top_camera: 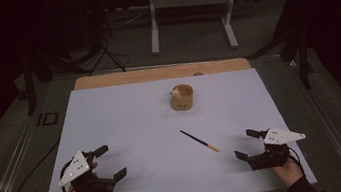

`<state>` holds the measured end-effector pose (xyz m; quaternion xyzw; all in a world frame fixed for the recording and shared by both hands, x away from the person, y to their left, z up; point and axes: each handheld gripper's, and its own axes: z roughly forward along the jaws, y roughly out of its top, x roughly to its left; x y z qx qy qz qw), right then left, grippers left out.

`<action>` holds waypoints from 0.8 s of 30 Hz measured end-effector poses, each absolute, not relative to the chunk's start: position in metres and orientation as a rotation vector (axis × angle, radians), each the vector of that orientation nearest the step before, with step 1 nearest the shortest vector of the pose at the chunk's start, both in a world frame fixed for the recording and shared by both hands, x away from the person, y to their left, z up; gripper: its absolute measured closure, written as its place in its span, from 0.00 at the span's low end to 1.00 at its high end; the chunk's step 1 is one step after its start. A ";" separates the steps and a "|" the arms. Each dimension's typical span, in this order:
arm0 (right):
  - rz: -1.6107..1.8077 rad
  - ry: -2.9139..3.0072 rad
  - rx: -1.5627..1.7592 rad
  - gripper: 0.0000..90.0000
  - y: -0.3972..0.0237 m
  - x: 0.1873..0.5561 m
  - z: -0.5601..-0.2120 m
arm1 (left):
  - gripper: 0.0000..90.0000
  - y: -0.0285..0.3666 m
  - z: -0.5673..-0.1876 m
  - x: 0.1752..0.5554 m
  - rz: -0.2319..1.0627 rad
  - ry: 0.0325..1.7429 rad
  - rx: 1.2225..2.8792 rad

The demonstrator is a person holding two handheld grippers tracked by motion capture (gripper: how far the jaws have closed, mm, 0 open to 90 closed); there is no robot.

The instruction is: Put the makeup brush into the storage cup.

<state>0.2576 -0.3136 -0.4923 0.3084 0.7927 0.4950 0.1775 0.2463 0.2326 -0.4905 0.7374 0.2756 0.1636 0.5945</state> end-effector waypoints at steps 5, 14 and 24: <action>1.376 2.249 0.876 0.17 -0.314 0.257 -0.491 | 0.01 0.232 -0.489 0.246 0.386 0.637 1.710; 1.341 2.286 0.946 0.16 -0.316 0.257 -0.488 | 0.01 0.233 -0.488 0.245 0.389 0.633 1.704; 1.284 2.393 0.913 0.12 -0.302 0.259 -0.477 | 0.01 0.233 -0.487 0.245 0.393 0.632 1.703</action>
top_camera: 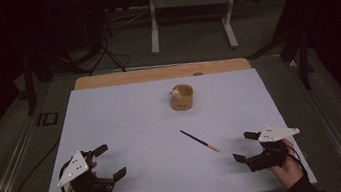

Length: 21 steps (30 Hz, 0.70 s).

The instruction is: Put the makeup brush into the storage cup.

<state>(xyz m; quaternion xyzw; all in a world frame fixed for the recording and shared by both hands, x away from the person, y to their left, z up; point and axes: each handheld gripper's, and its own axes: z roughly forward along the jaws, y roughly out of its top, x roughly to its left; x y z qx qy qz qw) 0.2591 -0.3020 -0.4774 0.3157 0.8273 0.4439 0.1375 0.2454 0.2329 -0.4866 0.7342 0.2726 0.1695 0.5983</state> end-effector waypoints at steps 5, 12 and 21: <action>1.189 2.460 0.892 0.12 -0.293 0.263 -0.470 | 0.01 0.234 -0.485 0.246 0.401 0.636 1.695; 1.064 2.559 0.959 0.12 -0.283 0.278 -0.461 | 0.01 0.235 -0.484 0.245 0.403 0.637 1.690; 0.897 2.723 1.012 0.12 -0.264 0.293 -0.464 | 0.01 0.234 -0.484 0.246 0.399 0.636 1.694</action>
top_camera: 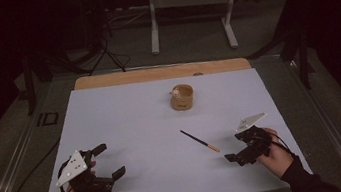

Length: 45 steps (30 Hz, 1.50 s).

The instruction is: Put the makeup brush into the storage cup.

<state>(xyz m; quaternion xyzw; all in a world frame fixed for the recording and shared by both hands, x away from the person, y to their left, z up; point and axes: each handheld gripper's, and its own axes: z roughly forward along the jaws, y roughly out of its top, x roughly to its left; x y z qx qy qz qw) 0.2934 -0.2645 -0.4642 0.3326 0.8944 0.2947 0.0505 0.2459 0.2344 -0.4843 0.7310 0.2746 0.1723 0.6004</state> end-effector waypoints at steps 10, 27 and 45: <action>0.755 2.817 1.062 0.12 -0.244 0.307 -0.468 | 0.01 0.234 -0.484 0.246 0.402 0.634 1.697; 0.567 2.888 1.130 0.12 -0.226 0.319 -0.471 | 0.01 0.231 -0.484 0.246 0.394 0.618 1.717; 0.362 2.945 1.111 0.35 -0.197 0.343 -0.459 | 0.01 0.232 -0.484 0.245 0.400 0.617 1.717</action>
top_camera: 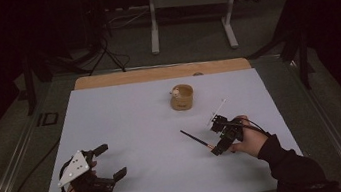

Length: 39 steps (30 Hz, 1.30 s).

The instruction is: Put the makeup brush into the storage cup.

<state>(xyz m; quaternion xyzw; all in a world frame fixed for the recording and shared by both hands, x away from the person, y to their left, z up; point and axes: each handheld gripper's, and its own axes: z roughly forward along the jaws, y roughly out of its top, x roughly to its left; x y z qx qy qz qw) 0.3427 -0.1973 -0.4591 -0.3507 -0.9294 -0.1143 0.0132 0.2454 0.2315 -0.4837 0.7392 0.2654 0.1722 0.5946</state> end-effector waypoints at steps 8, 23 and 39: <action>-0.387 -2.951 -1.028 0.45 -0.183 0.351 -0.453 | 0.01 0.232 -0.484 0.246 0.391 0.625 1.710; -0.324 -2.958 -0.992 0.63 -0.173 0.358 -0.468 | 0.01 0.232 -0.484 0.246 0.390 0.626 1.715; -0.230 -3.050 -0.946 0.80 -0.158 0.358 -0.484 | 0.01 0.232 -0.484 0.246 0.389 0.624 1.718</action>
